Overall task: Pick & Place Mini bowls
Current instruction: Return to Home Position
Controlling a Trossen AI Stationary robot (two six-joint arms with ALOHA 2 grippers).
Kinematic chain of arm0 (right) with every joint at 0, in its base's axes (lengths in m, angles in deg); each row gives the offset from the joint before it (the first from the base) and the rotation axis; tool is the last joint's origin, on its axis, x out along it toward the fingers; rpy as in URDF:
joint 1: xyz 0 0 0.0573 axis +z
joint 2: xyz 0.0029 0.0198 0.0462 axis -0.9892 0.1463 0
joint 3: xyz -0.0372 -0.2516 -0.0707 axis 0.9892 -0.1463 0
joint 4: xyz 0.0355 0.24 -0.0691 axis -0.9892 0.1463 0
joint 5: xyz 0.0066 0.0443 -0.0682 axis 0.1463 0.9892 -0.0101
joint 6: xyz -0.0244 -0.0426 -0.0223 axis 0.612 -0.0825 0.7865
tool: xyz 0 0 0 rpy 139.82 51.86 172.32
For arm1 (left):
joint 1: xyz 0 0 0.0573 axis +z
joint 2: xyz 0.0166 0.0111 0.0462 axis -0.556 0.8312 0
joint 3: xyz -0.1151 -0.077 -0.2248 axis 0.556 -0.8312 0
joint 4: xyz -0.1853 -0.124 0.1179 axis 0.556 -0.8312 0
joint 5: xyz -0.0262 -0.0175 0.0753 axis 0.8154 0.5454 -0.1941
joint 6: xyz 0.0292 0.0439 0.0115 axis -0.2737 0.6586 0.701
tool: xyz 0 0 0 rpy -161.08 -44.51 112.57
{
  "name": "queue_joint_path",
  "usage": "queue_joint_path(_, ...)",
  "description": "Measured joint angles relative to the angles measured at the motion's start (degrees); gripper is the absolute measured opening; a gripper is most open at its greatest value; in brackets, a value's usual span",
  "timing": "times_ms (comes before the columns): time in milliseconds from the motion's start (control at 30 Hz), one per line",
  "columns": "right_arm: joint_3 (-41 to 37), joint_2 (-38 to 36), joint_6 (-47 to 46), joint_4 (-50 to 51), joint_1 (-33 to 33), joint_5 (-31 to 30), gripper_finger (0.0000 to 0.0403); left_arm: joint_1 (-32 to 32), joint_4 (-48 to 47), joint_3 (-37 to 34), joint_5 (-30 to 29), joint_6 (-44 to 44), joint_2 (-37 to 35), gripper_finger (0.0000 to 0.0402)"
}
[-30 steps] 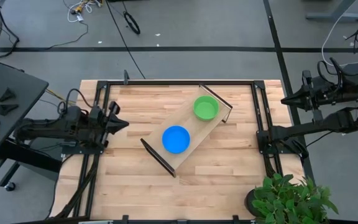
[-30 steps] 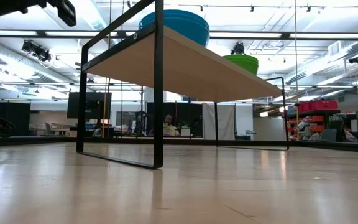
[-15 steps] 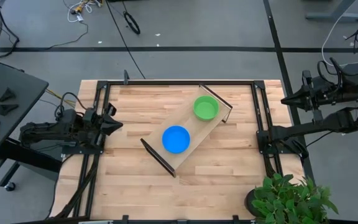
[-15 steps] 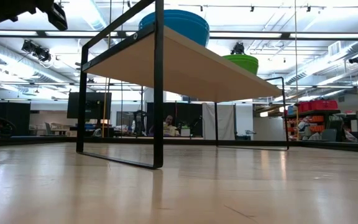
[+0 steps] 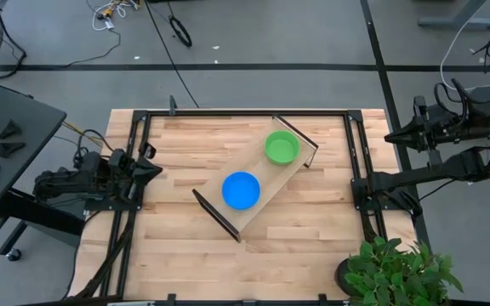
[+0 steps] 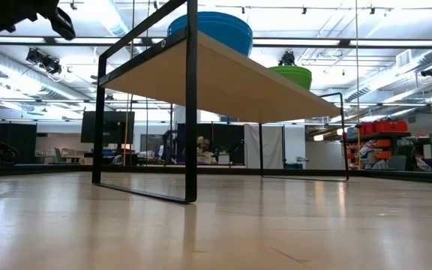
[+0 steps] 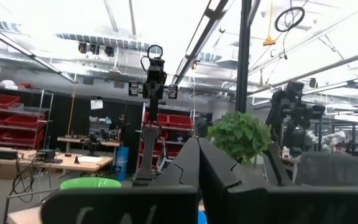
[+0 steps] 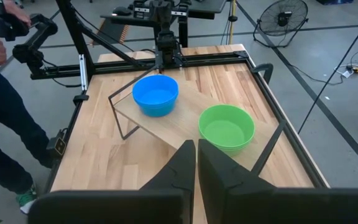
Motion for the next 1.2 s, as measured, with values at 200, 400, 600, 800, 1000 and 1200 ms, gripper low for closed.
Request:
queue_joint_path(200, 0.00, 0.00, 0.00, 0.00, -0.01, 0.00, 0.0023, -0.80, 0.45, 0.00, -0.19, 0.23, -0.02, 0.0000)
queue_joint_path(400, 0.00, 0.00, 0.00, 0.00, -0.01, 0.00, 0.0023, -2.89, 0.60, 0.00, -2.03, 1.54, -0.02, 0.0000)
queue_joint_path(600, 0.00, 0.00, 0.00, 0.00, -0.01, 0.00, 0.0023, -3.71, 0.66, 0.00, -2.40, 1.60, 0.01, 0.0000)
queue_joint_path(800, 0.00, 0.00, 0.00, 0.00, 0.01, 0.00, 0.0023, -3.67, 0.21, 0.00, -2.23, 1.54, 0.77, 0.0000)
queue_joint_path(1000, 0.00, 0.00, -0.01, 0.00, 0.00, 0.00, 0.0023, -3.65, 0.44, 0.02, -2.39, 2.28, 0.17, 0.0000)
queue_joint_path(1200, 0.00, 0.02, 0.00, 0.00, -0.01, 0.00, 0.0023, -3.65, 0.63, -0.03, -2.40, 3.02, 0.22, 0.0000)
